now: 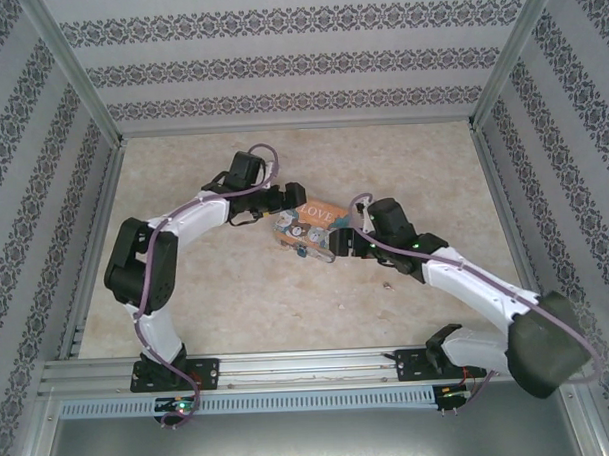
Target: Unlock a padlock with a key
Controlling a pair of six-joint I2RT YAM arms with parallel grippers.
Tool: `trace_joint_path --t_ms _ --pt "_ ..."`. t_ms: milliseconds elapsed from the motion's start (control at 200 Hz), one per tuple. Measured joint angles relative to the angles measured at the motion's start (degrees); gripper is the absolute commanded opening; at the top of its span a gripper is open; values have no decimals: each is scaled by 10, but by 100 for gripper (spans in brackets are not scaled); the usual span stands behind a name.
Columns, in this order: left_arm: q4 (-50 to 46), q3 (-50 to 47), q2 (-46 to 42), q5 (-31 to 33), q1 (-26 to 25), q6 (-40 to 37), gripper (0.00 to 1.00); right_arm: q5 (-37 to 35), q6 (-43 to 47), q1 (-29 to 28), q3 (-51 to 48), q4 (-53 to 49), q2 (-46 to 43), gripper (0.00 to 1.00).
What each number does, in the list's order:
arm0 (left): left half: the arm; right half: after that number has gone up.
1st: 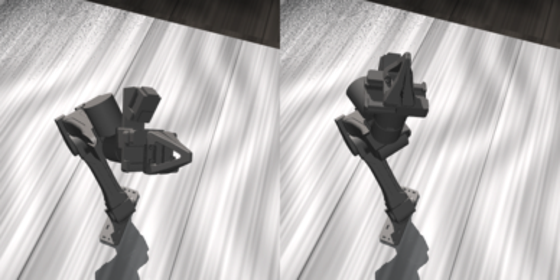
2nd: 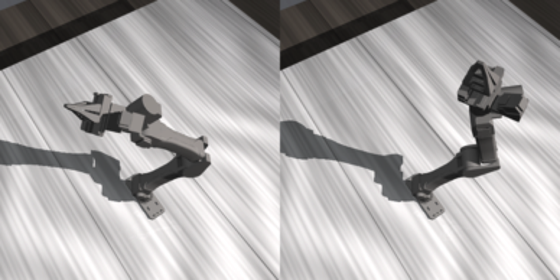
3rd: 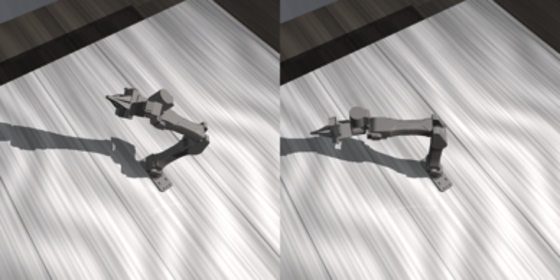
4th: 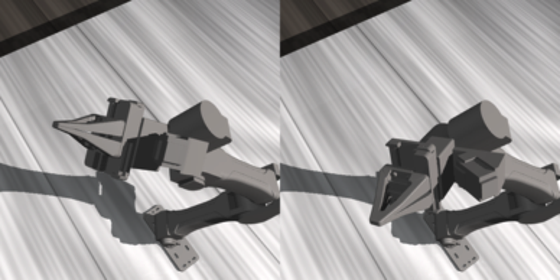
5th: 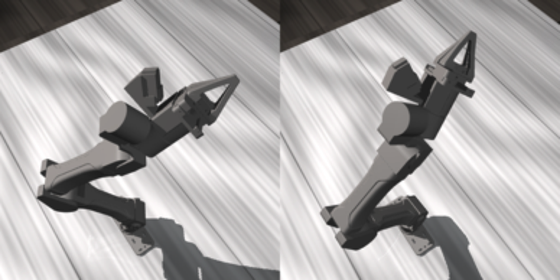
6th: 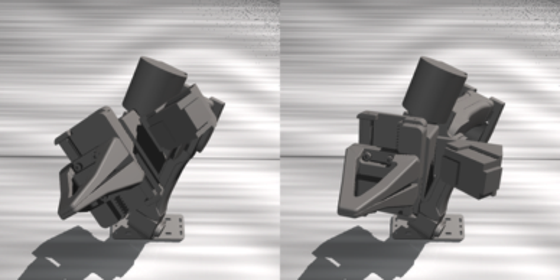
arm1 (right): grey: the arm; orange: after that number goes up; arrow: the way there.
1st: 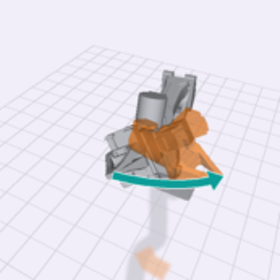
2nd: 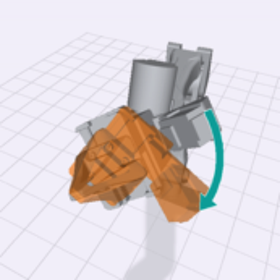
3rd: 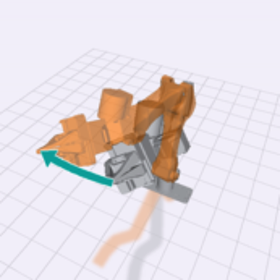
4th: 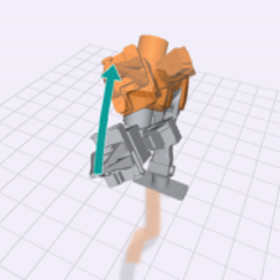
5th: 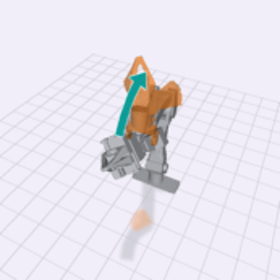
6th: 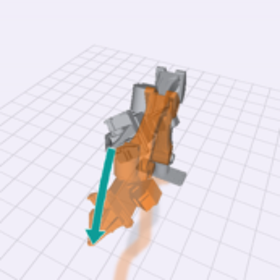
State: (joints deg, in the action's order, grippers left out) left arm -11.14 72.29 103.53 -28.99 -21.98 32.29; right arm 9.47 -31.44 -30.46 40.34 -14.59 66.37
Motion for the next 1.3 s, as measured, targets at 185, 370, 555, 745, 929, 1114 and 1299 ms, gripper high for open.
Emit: trace_joint_path --t_ms 185,370,555,745,929,1114,1299 --pt "1 -54 -113 32 7 -22 99 -50 9 3 15 -142 -92 76" --pt "16 -156 -217 63 7 -23 99 -69 5 4 -8 -226 -130 69" --pt "27 -242 -283 96 7 -16 99 -74 3 16 -33 -250 -83 57" --pt "31 -290 -343 122 7 -5 99 -75 21 43 -33 -248 1 46" --pt "35 -318 -374 141 7 2 99 -70 34 74 -34 -241 42 44" --pt "35 -322 -375 148 11 8 99 -53 49 97 -34 -227 53 40" --pt "35 -322 -371 148 15 12 99 -38 58 101 -34 -218 73 37"
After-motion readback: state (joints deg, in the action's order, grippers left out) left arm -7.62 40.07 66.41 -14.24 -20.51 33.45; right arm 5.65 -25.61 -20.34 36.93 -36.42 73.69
